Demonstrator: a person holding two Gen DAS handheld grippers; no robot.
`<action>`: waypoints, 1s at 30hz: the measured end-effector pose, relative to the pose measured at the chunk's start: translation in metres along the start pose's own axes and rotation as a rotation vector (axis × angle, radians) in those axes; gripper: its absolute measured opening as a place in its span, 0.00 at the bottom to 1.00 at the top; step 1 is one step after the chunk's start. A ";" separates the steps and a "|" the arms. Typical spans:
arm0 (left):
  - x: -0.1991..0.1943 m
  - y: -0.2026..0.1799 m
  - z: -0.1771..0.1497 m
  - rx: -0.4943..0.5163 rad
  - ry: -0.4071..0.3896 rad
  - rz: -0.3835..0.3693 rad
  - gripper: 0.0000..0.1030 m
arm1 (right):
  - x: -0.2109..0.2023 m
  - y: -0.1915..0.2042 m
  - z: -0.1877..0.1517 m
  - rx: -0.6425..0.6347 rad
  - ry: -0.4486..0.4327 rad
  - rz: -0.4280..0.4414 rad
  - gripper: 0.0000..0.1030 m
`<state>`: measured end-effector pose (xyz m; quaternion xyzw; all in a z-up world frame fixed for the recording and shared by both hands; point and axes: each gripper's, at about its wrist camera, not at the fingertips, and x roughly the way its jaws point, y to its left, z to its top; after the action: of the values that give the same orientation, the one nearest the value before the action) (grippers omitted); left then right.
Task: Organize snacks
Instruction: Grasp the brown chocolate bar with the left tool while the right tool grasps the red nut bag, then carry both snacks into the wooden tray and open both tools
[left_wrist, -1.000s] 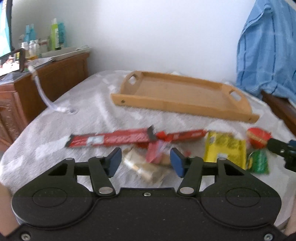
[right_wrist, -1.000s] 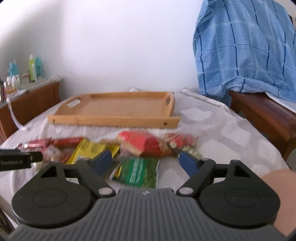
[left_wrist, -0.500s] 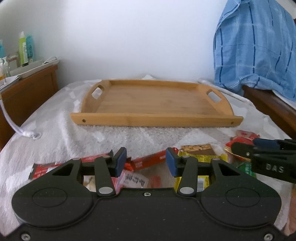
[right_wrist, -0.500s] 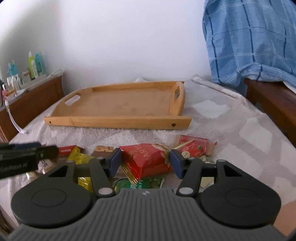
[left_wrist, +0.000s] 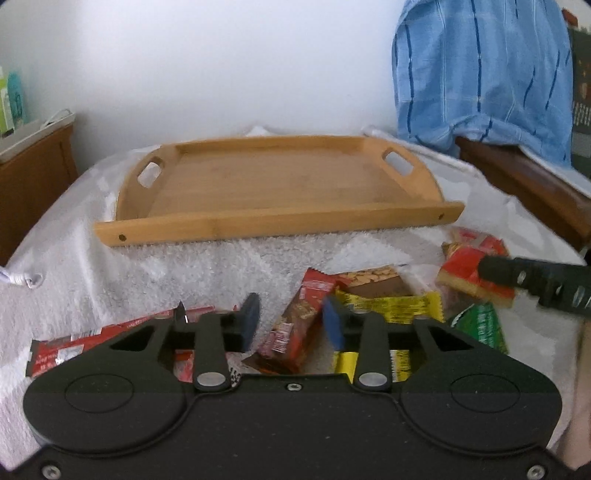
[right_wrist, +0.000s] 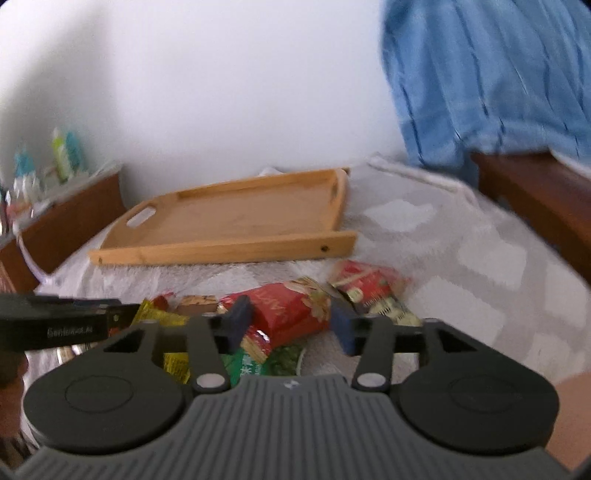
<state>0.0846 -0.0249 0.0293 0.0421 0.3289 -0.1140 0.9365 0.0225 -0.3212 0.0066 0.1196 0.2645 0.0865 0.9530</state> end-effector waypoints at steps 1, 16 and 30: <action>0.004 0.000 0.000 0.001 0.013 -0.007 0.40 | 0.002 -0.004 0.002 0.034 0.005 0.006 0.70; 0.003 0.009 0.015 -0.135 0.046 -0.039 0.21 | 0.040 0.002 0.039 0.273 0.161 -0.065 0.43; -0.001 0.018 0.062 -0.157 0.012 -0.047 0.21 | 0.032 0.011 0.085 0.155 0.115 -0.018 0.08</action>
<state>0.1261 -0.0165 0.0781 -0.0387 0.3431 -0.1097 0.9321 0.0925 -0.3190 0.0648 0.1854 0.3257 0.0637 0.9249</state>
